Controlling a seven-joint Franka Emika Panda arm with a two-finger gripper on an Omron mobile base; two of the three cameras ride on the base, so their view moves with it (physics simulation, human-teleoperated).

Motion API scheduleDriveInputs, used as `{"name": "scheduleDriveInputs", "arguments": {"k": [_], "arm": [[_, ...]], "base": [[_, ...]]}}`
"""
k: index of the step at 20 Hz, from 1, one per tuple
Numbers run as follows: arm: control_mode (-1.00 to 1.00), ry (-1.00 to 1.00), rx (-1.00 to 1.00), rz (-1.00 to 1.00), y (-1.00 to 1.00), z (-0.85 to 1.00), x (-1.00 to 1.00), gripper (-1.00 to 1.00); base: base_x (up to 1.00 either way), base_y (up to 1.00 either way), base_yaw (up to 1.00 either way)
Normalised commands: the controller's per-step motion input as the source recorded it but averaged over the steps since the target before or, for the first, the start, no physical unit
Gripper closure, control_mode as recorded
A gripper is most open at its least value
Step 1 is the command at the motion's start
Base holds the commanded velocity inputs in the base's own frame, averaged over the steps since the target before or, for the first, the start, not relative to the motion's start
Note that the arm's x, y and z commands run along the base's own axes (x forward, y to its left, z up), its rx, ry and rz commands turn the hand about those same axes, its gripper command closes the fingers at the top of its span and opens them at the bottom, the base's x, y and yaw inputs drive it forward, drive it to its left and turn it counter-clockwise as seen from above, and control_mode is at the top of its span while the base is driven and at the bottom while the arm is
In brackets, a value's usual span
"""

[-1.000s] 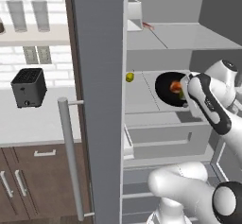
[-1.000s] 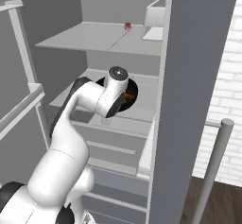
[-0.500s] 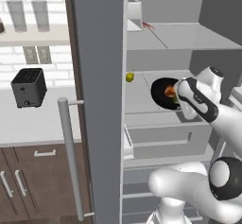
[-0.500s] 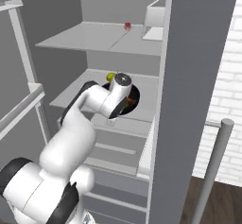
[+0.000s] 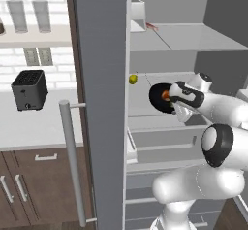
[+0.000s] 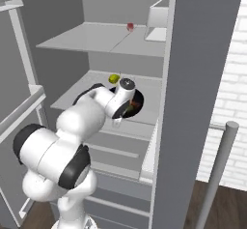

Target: Pick the chicken drumstick and lime from their plates and place them in the bowl. Then put the bowl in the fridge.

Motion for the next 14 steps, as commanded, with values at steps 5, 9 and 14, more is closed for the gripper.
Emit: {"name": "scheduleDriveInputs", "arguments": {"k": [5,9,14], "arm": [[-1.0,0.0,0.0,0.03,0.0,-0.37,0.67,1.0],[-1.0,-0.01,0.0,0.02,0.0,-0.21,0.6,1.0],[-1.0,-0.04,0.0,0.02,0.0,-0.07,0.22,-1.0]], "base": [[0.0,0.0,0.0],[0.0,0.0,0.0],[0.0,0.0,0.0]]}}
